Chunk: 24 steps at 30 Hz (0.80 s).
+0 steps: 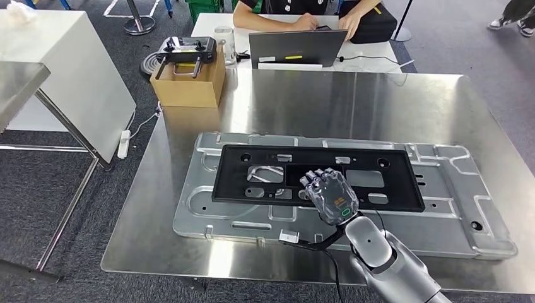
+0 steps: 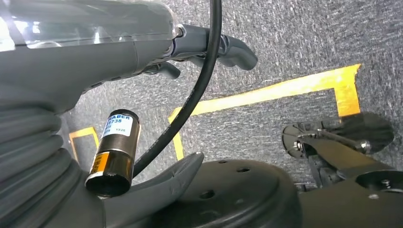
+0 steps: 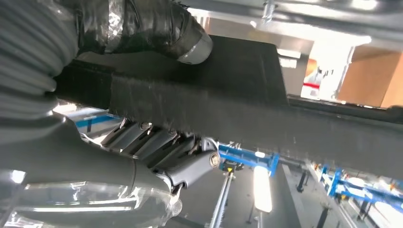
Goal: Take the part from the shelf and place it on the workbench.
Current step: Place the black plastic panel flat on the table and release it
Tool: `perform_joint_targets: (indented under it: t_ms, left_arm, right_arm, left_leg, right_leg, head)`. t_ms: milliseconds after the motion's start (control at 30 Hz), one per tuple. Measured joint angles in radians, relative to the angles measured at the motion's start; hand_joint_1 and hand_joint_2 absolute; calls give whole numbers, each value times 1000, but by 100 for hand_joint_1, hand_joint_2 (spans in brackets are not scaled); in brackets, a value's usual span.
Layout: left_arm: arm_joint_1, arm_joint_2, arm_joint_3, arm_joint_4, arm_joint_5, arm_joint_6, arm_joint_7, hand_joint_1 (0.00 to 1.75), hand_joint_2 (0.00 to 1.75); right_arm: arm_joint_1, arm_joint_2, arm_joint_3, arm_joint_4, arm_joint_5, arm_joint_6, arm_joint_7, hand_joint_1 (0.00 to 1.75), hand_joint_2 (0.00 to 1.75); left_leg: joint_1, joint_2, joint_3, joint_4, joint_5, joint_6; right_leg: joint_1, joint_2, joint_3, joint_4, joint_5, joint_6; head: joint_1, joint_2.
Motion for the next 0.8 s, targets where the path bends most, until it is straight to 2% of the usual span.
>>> perform_joint_targets:
  t_ms: [133, 233, 367, 433, 567, 800]
  left_arm:
    - [-3, -1, 0, 0, -14, 0, -2, 0, 175]
    - [-6, -1, 0, 0, -17, 0, -8, 0, 175]
    - [-5, -1, 0, 0, -38, 2, -28, 0, 175]
    - [-6, -1, 0, 0, -48, 3, -37, 0, 175]
    - [-5, -1, 0, 0, -48, 6, -47, 0, 0]
    - [-5, -1, 0, 0, -32, -6, -53, 0, 0]
  right_arm:
    - [-1, 0, -1, -1, 0, 2, 0, 166, 175]
    - [-3, 1, -1, -1, 0, 2, 0, 166, 175]
    - [-4, 1, -3, -1, -1, 8, -1, 0, 0]
    - [-5, 1, -5, -1, -4, 10, -2, 0, 0]
    - [-6, 1, -8, -1, -14, 14, -6, 0, 0]
    - [-7, 1, -12, -1, -21, 18, -13, 0, 0]
  left_leg:
    - [1, -3, 6, -10, 9, -1]
    - [1, -8, 8, -11, 1, 6]
    - [-2, -9, 9, -11, -5, 14]
    - [-2, -9, 11, -11, -6, 15]
    - [-3, -8, 13, -11, -6, 16]
    - [-3, -8, 18, -11, -6, 18]
  right_leg:
    - [0, 0, 6, -8, 5, -2]
    - [0, -3, 14, -20, 3, -2]
    - [-1, -6, 26, -40, -9, 0]
    - [-1, -7, 28, -42, -8, 2]
    - [-1, -7, 30, -42, -7, 6]
    - [-1, -7, 33, -42, -5, 11]
  head:
    - [0, 0]
    - [0, 0]
    - [0, 0]
    - [0, 0]
    - [0, 0]
    - [0, 0]
